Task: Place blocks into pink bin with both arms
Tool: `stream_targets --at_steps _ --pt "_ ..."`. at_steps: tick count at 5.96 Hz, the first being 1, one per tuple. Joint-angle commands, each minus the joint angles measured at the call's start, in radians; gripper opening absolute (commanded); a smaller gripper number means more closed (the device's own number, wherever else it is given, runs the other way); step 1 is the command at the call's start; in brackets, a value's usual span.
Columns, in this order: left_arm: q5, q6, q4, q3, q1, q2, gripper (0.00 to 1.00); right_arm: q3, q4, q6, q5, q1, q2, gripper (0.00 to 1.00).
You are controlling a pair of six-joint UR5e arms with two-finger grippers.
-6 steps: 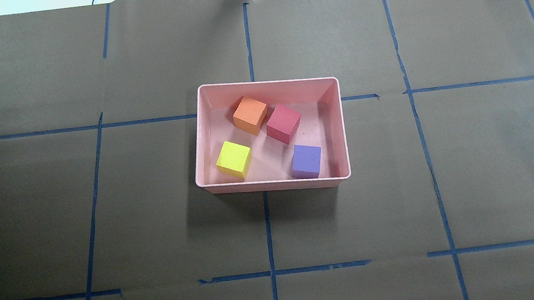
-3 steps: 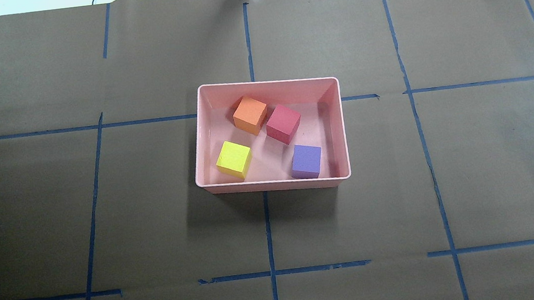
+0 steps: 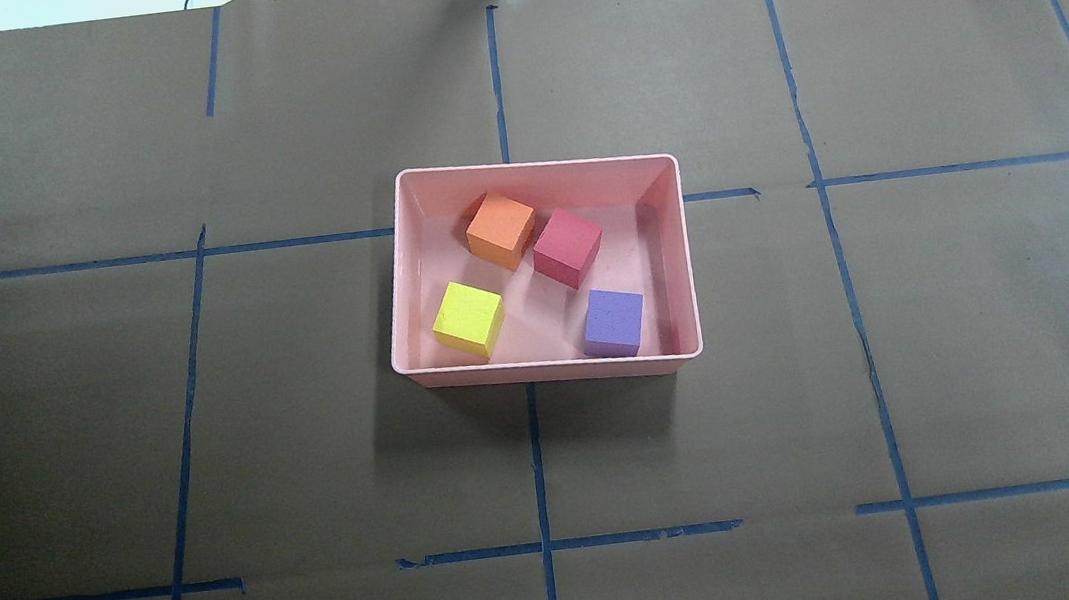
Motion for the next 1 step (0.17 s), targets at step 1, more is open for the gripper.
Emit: stream_targets --at_steps 1 --pt "0.0 0.0 0.001 0.014 0.0 0.001 1.0 -0.002 0.0 0.0 0.0 0.0 -0.001 1.0"
